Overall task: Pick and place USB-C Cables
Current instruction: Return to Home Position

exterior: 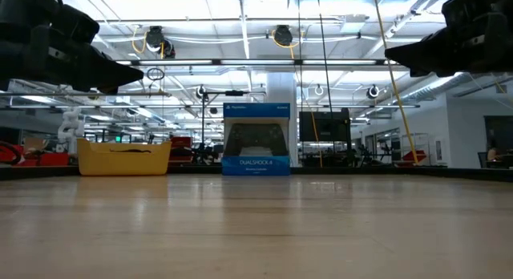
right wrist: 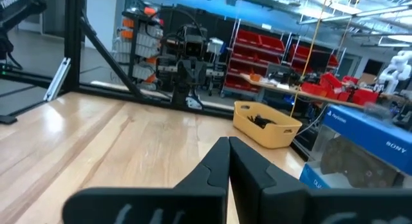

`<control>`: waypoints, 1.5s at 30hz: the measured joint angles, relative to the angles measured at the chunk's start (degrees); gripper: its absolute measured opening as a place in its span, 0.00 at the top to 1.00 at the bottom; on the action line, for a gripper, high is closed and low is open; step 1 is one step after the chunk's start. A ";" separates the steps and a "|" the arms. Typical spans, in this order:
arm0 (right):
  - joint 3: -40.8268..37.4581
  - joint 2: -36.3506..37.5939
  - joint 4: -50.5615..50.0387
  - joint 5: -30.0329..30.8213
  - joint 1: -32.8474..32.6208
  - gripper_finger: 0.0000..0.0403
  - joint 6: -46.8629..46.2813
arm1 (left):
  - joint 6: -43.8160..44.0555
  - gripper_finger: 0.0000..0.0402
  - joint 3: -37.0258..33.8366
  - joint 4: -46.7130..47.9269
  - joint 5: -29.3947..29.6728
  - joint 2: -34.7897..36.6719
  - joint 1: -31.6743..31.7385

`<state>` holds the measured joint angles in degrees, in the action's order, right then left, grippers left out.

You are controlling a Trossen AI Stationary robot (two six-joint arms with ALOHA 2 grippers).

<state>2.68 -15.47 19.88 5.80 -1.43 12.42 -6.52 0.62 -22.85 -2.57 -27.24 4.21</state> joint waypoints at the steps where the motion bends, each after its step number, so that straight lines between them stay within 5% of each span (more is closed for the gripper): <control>1: 0.00 1.05 -0.62 0.00 0.00 1.00 0.03 | 0.00 0.99 0.00 0.00 0.00 0.00 0.00; 14: 0.00 15.34 -12.45 -0.07 0.00 1.00 -1.14 | 0.48 0.99 0.02 -0.20 0.00 0.00 -0.02; 45: 0.00 15.18 -19.93 -0.11 0.00 1.00 -1.20 | -1.96 0.99 0.07 -1.36 -2.45 0.23 -0.04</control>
<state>2.68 -0.29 -0.05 5.69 -1.43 11.22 -8.49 0.69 -24.21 -5.02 -27.01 4.16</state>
